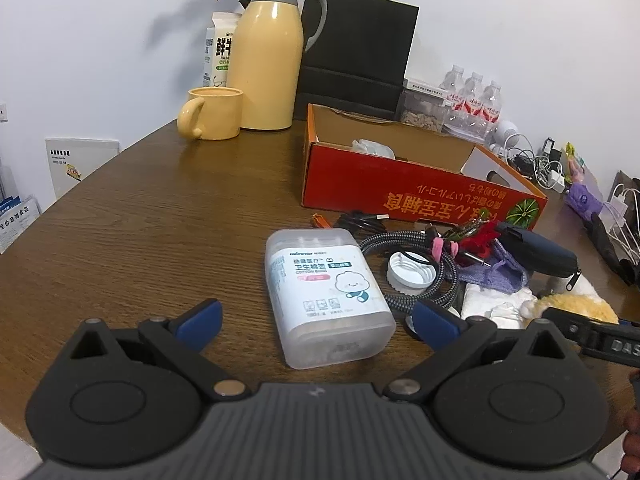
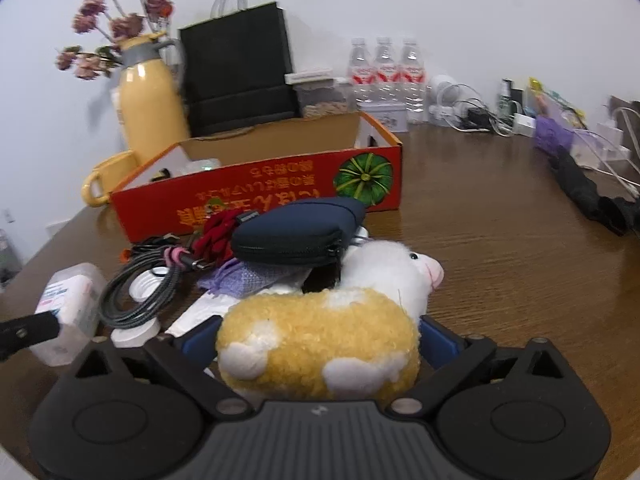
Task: Organize objects
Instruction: 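Grasp the white cotton-swab container with the left tool while the right tool grasps the plush sheep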
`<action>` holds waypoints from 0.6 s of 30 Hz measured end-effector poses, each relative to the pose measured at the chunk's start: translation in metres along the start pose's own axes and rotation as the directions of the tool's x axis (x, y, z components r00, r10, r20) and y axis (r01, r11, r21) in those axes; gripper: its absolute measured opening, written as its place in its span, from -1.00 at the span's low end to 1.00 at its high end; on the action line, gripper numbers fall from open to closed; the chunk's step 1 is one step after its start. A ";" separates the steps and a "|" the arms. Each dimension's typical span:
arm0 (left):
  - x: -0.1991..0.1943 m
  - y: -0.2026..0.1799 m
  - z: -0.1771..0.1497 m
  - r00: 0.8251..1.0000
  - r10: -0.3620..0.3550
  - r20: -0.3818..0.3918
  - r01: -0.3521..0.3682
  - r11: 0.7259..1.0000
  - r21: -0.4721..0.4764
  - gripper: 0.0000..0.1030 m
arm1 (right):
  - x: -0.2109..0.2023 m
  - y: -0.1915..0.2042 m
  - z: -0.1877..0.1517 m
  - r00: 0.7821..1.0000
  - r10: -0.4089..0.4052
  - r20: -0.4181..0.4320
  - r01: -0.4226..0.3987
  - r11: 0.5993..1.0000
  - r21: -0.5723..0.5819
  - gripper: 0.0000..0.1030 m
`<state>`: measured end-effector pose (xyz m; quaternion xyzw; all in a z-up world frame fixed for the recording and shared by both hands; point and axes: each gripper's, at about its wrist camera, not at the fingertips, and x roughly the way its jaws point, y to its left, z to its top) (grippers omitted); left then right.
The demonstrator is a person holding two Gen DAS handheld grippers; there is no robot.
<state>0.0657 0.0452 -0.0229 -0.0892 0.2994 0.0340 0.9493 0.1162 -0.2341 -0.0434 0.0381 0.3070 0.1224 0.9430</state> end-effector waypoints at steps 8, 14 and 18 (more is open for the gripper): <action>0.018 -0.015 0.008 0.998 0.068 -0.014 -0.068 0.998 -0.010 1.00 | -0.020 -0.030 -0.002 0.995 0.073 0.071 -0.071 0.997 -0.043 0.80; 0.032 -0.020 0.010 0.990 0.136 -0.021 -0.137 0.990 -0.036 1.00 | -0.026 -0.047 0.004 0.992 0.078 0.104 -0.070 0.995 -0.073 0.80; 0.036 -0.021 0.009 0.986 0.164 -0.018 -0.164 0.985 -0.046 0.97 | -0.028 -0.056 0.006 0.988 0.089 0.123 -0.078 0.993 -0.088 0.80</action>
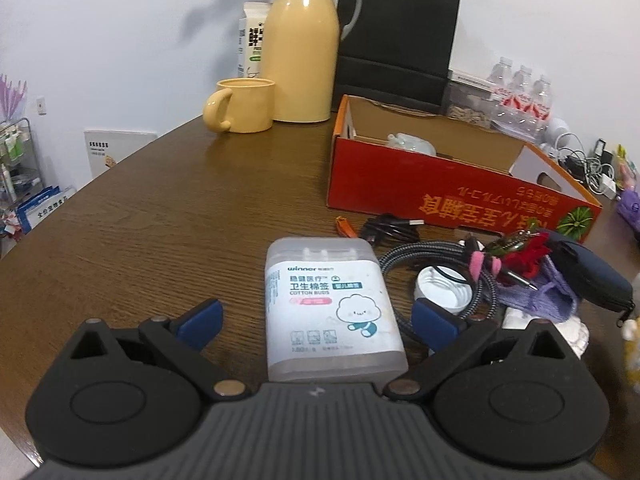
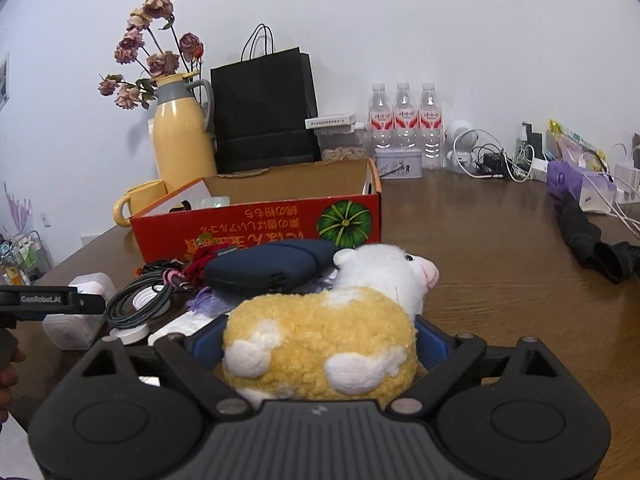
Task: Organize objects
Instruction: 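Grasp the white cotton-swab container with the left tool while the right tool grasps the plush sheep, then lower the swab container and plush sheep into the box and open both tools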
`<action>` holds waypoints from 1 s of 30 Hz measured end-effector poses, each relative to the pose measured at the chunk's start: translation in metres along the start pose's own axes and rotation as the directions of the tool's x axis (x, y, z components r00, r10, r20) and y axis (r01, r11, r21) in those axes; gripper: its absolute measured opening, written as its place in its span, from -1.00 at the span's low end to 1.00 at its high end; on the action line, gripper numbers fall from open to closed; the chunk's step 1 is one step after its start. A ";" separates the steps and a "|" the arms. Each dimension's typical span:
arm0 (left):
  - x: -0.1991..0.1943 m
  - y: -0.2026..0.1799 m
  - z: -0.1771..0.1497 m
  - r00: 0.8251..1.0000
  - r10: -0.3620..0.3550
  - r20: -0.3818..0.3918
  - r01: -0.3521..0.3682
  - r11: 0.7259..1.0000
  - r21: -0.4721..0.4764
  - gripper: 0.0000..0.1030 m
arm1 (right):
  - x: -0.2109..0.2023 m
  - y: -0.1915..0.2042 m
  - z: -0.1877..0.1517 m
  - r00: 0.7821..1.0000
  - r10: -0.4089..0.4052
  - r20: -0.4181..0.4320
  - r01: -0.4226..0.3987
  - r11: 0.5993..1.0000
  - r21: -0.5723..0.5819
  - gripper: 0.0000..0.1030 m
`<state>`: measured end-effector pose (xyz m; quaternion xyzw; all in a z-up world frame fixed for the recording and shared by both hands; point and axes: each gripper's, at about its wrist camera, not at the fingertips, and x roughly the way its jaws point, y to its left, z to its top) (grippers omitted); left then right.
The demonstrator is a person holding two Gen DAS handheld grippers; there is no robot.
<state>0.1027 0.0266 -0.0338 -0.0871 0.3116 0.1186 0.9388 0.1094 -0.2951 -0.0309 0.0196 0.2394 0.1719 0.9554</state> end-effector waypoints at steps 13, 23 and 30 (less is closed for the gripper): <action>0.000 0.000 -0.004 1.000 -0.017 -0.009 0.017 1.000 0.004 0.30 | -0.002 -0.002 0.002 0.999 0.037 0.039 -0.036 0.999 -0.034 0.80; -0.022 0.001 0.008 0.995 -0.046 0.088 0.044 0.999 0.024 0.29 | -0.005 0.001 0.007 0.996 0.045 0.071 -0.041 0.998 -0.052 0.80; -0.031 -0.021 0.061 0.971 -0.114 0.209 0.103 0.993 0.063 0.29 | 0.003 0.006 0.047 0.984 0.064 0.168 -0.047 0.993 -0.106 0.80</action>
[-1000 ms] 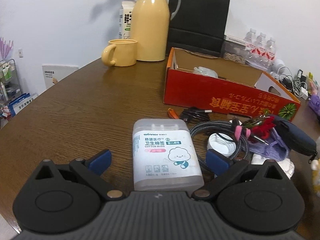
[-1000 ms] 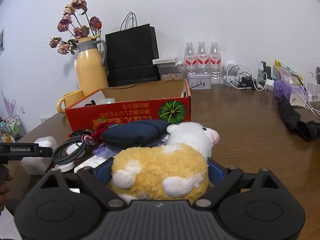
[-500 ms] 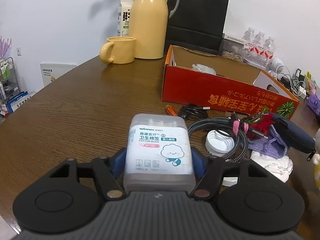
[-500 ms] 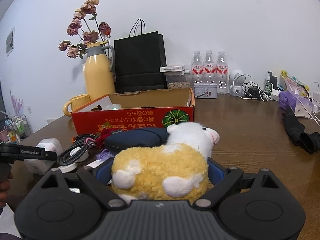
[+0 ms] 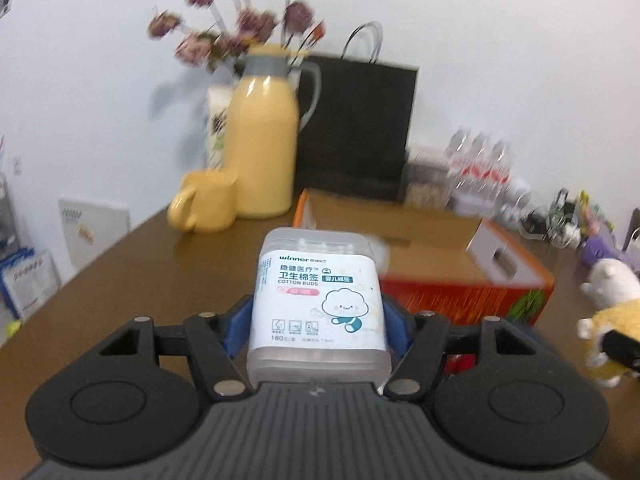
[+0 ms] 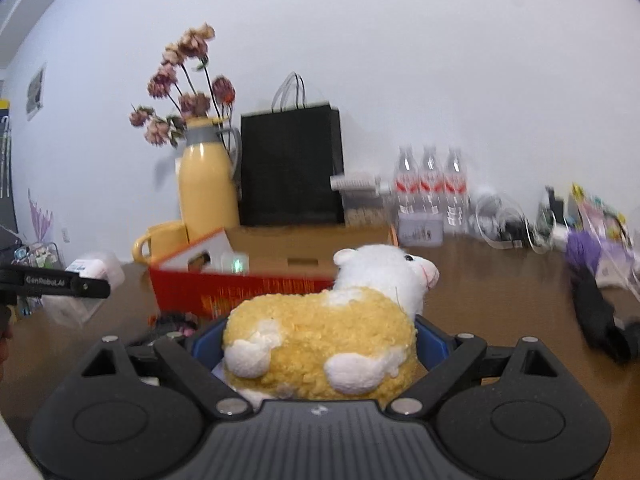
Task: Organize objects
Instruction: 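Lower the swab container and plush sheep into the box and open both tools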
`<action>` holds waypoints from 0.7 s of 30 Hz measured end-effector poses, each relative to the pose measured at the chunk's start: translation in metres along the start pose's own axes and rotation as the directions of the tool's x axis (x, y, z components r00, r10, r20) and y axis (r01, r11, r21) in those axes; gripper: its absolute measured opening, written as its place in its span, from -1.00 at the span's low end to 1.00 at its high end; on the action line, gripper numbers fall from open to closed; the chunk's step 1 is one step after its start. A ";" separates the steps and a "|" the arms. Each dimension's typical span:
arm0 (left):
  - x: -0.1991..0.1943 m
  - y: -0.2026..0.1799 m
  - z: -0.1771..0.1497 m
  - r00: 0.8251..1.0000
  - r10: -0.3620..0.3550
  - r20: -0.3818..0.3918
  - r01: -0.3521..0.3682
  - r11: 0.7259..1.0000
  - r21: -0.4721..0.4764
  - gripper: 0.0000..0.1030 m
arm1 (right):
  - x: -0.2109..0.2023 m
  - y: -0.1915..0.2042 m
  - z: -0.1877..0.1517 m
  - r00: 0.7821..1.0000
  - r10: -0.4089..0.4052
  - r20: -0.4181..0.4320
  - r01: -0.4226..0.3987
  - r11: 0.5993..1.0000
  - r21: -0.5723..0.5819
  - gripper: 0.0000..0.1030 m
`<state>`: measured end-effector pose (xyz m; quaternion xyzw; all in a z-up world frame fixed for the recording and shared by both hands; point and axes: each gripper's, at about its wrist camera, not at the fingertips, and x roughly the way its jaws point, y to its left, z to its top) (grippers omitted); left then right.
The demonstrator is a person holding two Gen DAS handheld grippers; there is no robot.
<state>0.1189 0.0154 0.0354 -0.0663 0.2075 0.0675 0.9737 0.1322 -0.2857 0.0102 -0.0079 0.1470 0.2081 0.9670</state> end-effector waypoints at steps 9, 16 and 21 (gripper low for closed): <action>0.062 -0.040 0.052 0.997 -0.070 0.040 0.069 0.997 0.019 0.29 | 0.077 0.007 0.066 0.998 0.017 0.056 -0.014 0.998 -0.053 0.80; 0.121 -0.052 0.062 0.997 -0.072 -0.021 0.072 0.997 0.011 0.29 | 0.161 0.007 0.080 0.996 0.047 -0.072 -0.053 0.996 -0.073 0.80; 0.157 -0.053 0.056 0.997 -0.047 -0.060 0.047 0.999 0.000 0.29 | 0.209 0.000 0.075 0.988 0.038 -0.150 -0.047 0.997 -0.054 0.80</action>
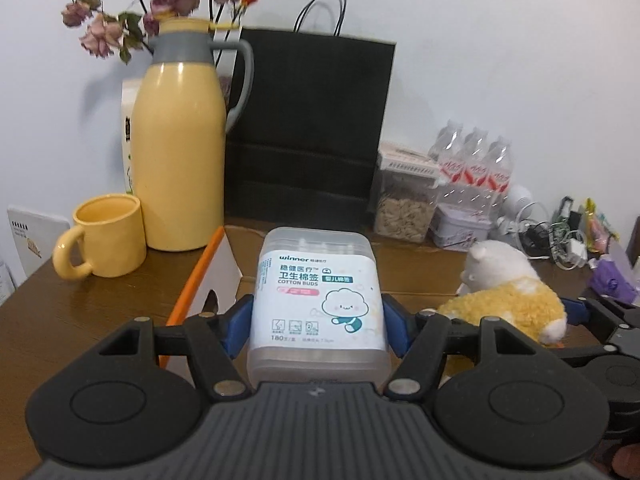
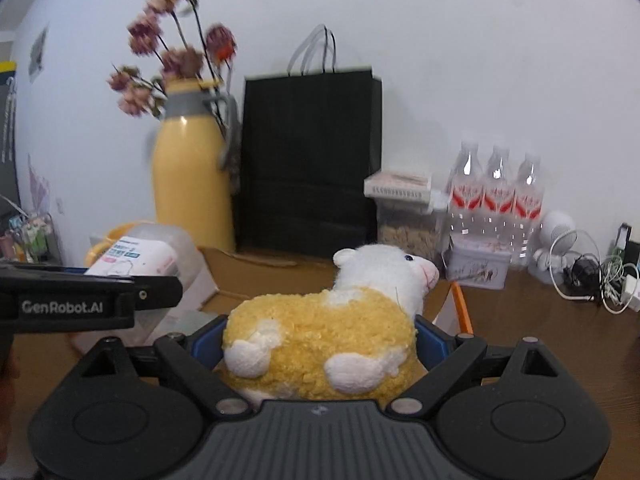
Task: Organize objects
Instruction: 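Lower the swab container and plush sheep into the box and open both tools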
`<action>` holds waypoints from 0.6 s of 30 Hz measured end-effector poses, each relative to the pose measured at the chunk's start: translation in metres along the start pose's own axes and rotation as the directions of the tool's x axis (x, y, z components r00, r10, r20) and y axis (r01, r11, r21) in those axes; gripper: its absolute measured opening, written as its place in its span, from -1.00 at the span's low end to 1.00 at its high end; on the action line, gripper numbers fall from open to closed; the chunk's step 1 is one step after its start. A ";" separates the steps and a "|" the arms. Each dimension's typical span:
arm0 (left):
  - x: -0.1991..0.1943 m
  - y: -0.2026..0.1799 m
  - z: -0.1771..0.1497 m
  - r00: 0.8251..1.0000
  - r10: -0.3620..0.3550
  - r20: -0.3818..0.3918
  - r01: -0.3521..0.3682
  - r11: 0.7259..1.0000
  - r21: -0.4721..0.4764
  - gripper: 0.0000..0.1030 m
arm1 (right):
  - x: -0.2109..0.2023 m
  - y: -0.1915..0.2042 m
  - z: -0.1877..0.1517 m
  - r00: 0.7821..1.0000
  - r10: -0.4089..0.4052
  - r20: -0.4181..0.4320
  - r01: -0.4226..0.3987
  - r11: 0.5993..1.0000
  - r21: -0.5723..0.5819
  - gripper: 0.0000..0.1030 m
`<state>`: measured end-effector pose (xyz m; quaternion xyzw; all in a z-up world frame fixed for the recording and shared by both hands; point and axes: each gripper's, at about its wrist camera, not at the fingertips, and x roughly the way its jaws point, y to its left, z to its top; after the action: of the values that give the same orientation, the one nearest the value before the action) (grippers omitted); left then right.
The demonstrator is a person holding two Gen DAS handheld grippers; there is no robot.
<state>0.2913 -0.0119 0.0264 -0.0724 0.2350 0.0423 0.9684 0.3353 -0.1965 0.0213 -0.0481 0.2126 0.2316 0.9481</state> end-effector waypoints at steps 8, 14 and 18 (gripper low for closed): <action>0.029 0.008 -0.011 0.999 0.011 -0.047 -0.010 1.000 0.012 0.29 | 0.025 -0.016 -0.014 0.998 -0.007 -0.066 0.010 0.999 0.036 0.81; 0.023 0.007 -0.015 1.000 0.000 -0.031 0.001 1.000 0.021 1.00 | 0.030 -0.010 -0.022 0.994 0.005 -0.109 -0.004 1.000 0.008 0.95; 0.015 0.007 -0.013 1.000 0.009 0.008 -0.009 1.000 0.013 1.00 | 0.023 -0.013 -0.020 0.997 0.011 -0.081 -0.008 0.999 0.035 1.00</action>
<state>0.2980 -0.0064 0.0072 -0.0646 0.2317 0.0454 0.9696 0.3523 -0.2019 -0.0070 -0.0402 0.2553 0.2304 0.9381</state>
